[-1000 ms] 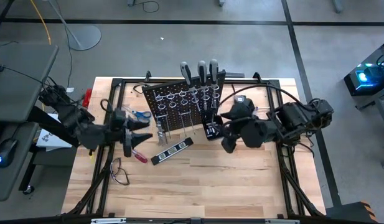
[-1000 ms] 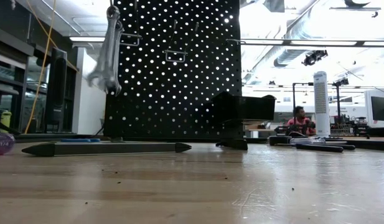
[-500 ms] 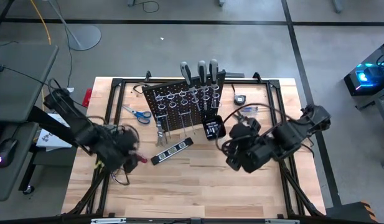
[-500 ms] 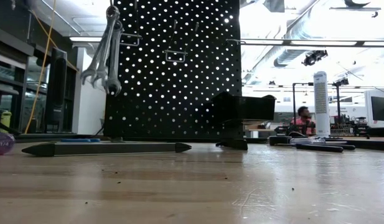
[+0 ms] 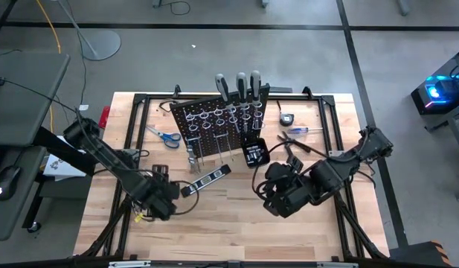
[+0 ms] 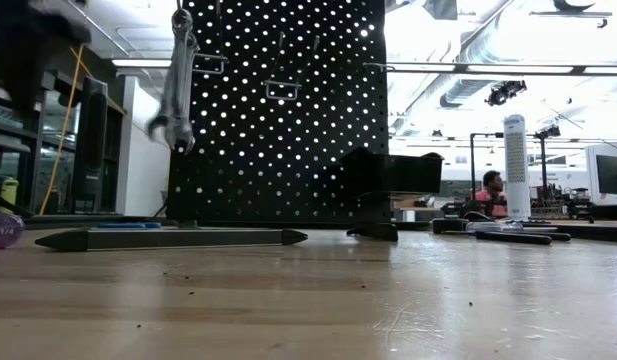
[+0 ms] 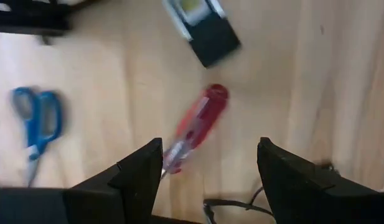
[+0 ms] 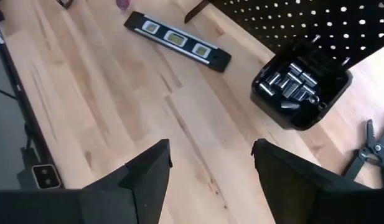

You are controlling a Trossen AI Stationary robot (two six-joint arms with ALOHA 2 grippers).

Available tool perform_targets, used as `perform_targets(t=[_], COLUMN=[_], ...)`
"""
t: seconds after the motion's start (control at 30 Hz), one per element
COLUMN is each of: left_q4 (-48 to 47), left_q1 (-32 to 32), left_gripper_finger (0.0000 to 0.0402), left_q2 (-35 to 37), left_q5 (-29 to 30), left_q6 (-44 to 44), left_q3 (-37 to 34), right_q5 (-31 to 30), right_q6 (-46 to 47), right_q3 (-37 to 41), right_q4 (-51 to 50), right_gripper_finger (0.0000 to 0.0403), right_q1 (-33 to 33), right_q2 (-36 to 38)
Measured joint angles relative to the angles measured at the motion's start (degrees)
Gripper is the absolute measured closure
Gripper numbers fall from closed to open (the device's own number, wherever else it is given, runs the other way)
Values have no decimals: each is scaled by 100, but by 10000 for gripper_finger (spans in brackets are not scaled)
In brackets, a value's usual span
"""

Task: Hang tools onto peg board
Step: Hang the red transparent screwdriver on the pegboard

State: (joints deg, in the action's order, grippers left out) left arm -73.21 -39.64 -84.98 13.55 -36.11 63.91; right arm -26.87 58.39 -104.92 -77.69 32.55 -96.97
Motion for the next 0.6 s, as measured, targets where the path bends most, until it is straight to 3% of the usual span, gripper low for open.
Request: perform_targets(t=[0.13, 0.3, 0.47, 0.6], left_q4=[737, 1266, 1577, 1573], left_q1=[-2, 192, 445, 718], left_gripper_finger=[163, 163, 163, 163], left_q2=[0, 63, 64, 62], left_q5=[-396, -402, -624, -705], left_q6=[526, 1052, 1946, 2174], left_q3=[-675, -1136, -1531, -1852], right_q5=[-73, -214, -243, -245], right_q6=[95, 345, 559, 793], right_q3=[-18, -18, -18, -18], right_q4=[-5, -9, -22, -22], right_gripper_finger=[180, 181, 181, 181], right_q1=[147, 256, 305, 337], right_q2=[4, 4, 4, 4])
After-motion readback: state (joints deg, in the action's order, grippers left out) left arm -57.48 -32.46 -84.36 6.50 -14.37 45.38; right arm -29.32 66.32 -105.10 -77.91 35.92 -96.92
